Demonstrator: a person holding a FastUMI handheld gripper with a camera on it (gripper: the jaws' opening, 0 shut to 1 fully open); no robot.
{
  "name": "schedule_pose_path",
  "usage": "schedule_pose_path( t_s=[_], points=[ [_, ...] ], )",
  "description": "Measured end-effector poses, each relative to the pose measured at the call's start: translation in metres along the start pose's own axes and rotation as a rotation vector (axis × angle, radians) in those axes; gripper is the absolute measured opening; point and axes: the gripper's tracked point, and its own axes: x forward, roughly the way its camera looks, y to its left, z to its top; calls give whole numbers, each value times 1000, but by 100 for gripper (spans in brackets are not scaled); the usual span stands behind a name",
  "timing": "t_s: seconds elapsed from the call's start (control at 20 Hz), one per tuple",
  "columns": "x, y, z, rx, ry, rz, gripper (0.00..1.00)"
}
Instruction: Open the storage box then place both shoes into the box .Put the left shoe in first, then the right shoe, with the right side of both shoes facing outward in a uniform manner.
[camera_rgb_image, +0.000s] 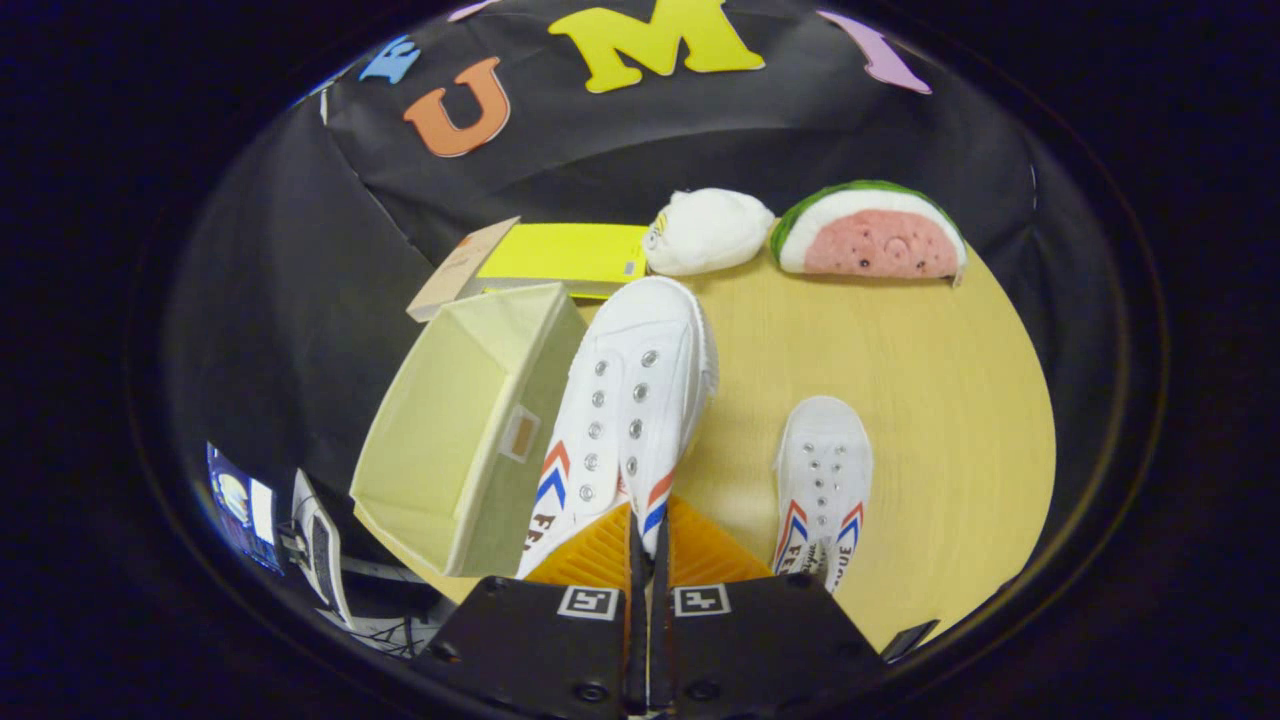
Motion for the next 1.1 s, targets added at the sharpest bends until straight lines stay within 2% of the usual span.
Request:
schedule_pose_path(
  t_s=[0.25, 0.45, 0.75, 1.1],
  points=[
    [6, 2, -2, -30, -35, 31, 6],
    [8, 0, 0, -67, -3, 44, 6],
    [6, 0, -3, -19, 51, 55, 6],
    [-1, 1, -2, 48, 115, -33, 6]
  ],
)
